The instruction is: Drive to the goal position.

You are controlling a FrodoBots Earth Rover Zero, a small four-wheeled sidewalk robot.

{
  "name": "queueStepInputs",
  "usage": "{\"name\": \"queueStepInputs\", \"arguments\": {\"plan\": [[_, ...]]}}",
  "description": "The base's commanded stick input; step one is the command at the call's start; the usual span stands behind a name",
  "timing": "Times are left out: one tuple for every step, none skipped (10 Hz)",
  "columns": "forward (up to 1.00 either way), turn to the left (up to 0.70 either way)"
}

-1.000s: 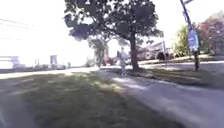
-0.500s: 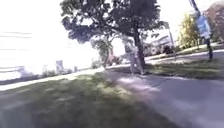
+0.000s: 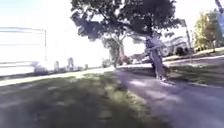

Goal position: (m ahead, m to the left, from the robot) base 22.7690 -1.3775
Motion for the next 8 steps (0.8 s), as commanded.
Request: {"name": "queueStepInputs", "arguments": {"plan": [[1.00, 0.00], [1.00, 0.00], [1.00, 0.00], [1.00, 0.00], [1.00, 0.00], [1.00, 0.00], [1.00, 0.00], [1.00, 0.00]]}}
